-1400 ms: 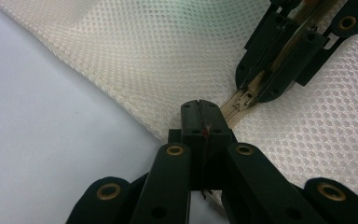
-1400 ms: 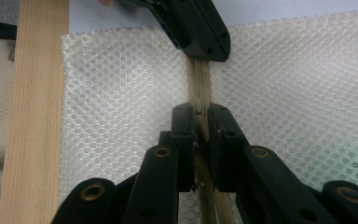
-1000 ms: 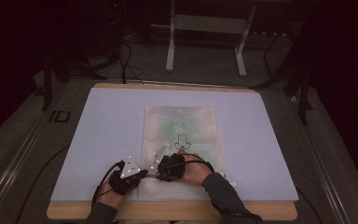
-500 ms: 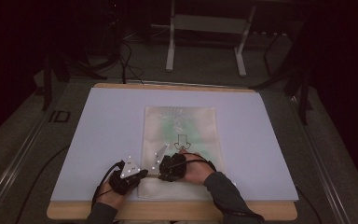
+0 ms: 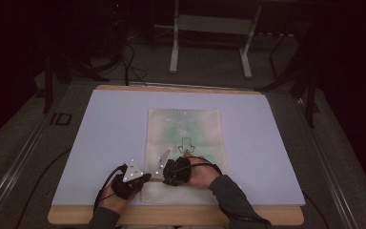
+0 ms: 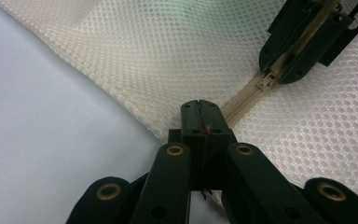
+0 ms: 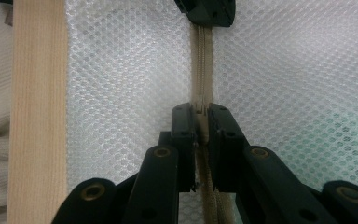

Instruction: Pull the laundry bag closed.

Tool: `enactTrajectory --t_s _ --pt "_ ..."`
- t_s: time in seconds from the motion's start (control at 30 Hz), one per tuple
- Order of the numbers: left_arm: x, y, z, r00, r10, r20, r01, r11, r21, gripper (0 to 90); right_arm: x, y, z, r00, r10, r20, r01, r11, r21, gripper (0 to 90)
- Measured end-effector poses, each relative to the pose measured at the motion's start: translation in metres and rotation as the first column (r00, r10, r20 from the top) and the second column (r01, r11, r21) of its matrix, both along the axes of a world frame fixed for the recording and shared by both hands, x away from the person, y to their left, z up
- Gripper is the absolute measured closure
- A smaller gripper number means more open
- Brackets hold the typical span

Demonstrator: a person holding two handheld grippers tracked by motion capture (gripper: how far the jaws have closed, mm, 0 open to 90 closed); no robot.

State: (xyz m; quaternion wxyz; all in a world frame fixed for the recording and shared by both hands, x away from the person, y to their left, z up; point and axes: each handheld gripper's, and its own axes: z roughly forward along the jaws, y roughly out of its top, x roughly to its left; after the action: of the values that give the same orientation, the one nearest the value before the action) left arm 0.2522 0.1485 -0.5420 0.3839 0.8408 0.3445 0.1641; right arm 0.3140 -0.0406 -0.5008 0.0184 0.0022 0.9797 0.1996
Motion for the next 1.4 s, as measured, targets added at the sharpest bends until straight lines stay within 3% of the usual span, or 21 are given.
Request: enactTrajectory --t_s 0.53,1.4 --pt "0.0 0.0 0.0 1.0 0.0 -0.002 0.0 1.0 -0.002 89.5 0.0 0.0 0.001 1.0 0.006 -0.004 -0.006 0.9999 -0.012 82.1" --pt "0.0 0.001 0.0 1.0 0.001 -0.008 -0.001 1.0 -0.004 89.5 0.002 -0.014 0.004 0.9999 -0.009 -0.006 0.009 0.9994 -0.033 82.1"
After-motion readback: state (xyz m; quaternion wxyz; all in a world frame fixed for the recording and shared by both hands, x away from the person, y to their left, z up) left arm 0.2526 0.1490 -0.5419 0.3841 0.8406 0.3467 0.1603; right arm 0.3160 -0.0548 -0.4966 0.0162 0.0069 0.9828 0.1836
